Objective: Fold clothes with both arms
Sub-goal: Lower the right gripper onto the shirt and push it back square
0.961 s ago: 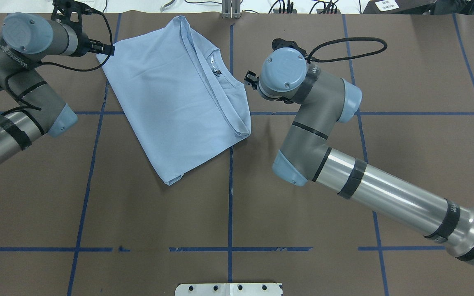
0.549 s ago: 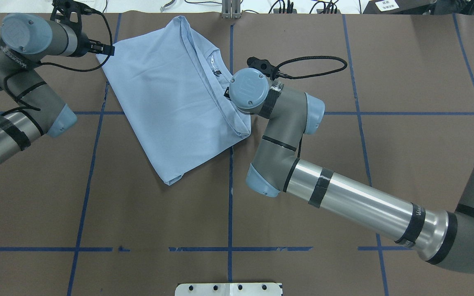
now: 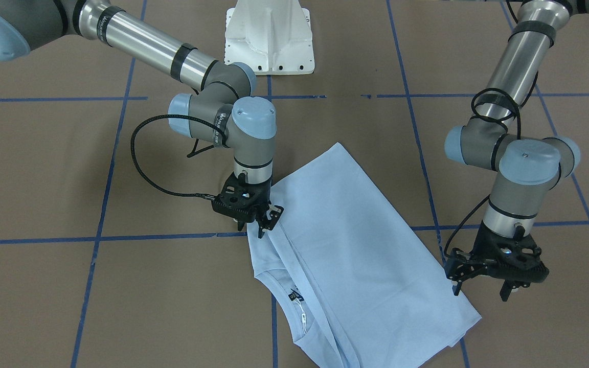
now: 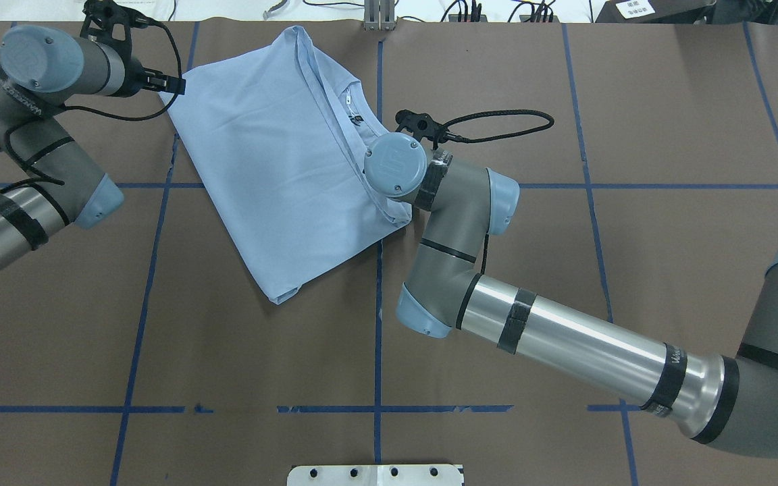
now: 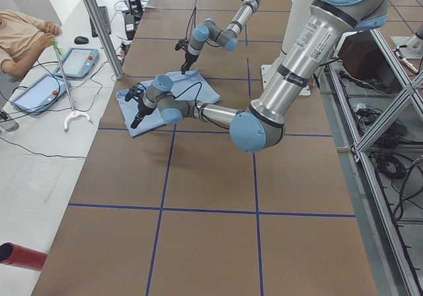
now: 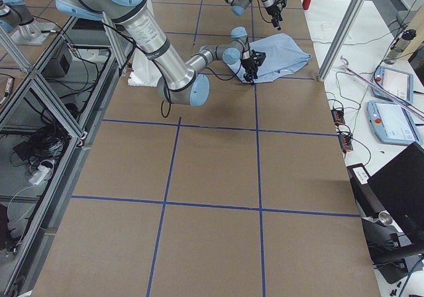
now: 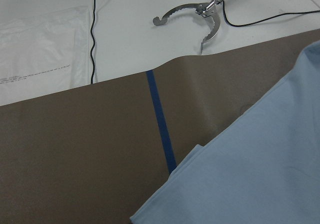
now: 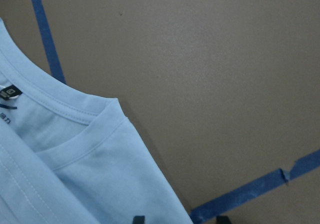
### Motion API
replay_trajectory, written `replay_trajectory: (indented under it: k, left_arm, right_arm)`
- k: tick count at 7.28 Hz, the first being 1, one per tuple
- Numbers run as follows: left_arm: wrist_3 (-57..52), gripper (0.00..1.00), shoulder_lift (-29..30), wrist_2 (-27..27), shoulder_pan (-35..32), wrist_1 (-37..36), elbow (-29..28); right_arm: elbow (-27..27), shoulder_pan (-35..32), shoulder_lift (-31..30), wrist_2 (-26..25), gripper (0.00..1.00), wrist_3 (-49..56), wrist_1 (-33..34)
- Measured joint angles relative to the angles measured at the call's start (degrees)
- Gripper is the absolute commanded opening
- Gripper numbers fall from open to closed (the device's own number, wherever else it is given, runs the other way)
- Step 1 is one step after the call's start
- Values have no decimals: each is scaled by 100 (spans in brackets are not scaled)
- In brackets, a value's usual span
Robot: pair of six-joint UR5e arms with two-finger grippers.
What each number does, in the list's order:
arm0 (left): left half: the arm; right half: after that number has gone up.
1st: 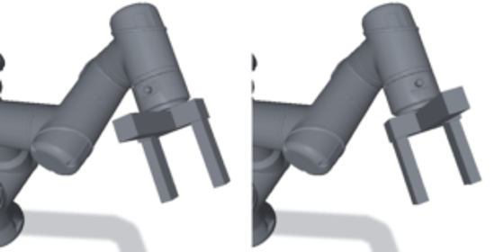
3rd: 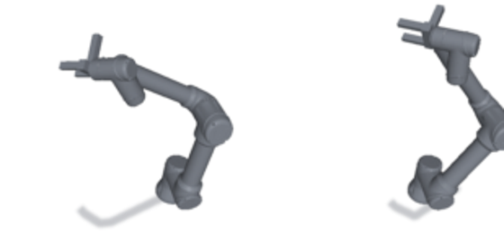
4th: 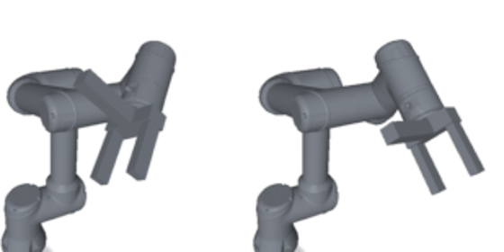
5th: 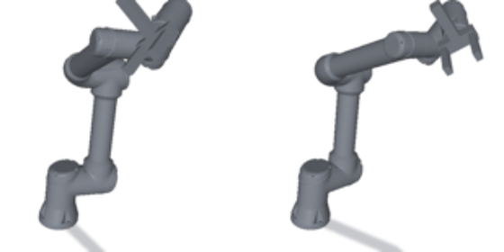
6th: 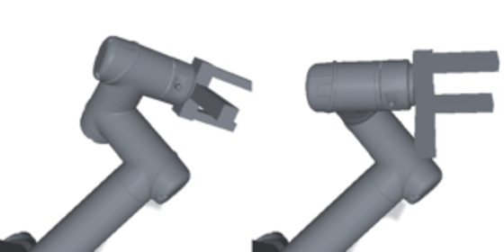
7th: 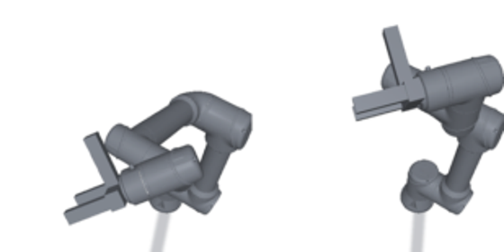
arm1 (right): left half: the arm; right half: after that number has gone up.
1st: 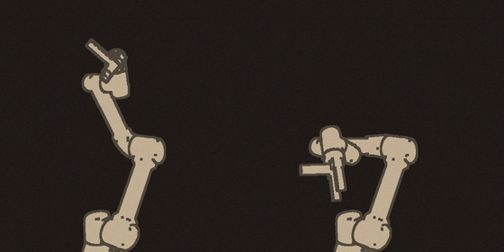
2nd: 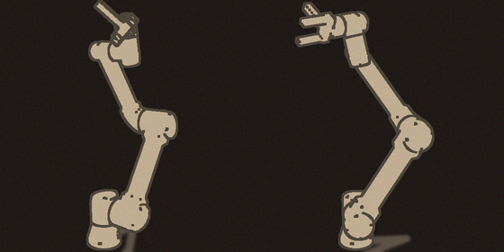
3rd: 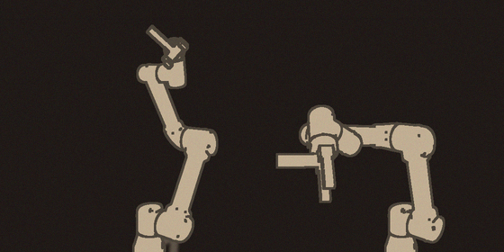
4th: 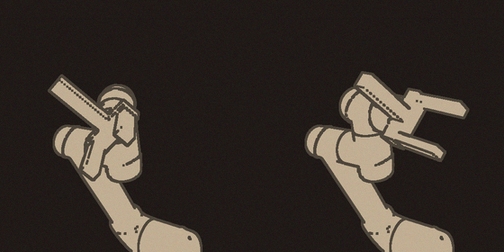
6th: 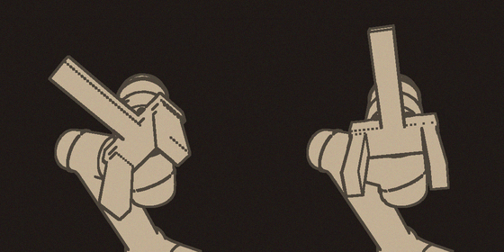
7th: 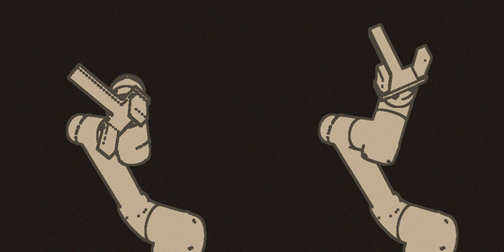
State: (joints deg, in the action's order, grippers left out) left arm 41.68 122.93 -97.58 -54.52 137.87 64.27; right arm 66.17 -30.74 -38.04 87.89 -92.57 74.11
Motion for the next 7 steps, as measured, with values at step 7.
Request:
replay_trajectory:
  k: [7]
  left_arm:
    - [164,100,-41,0,54,53,13]
  right_arm:
    - [304,2,-53,-5,0,-11,21]
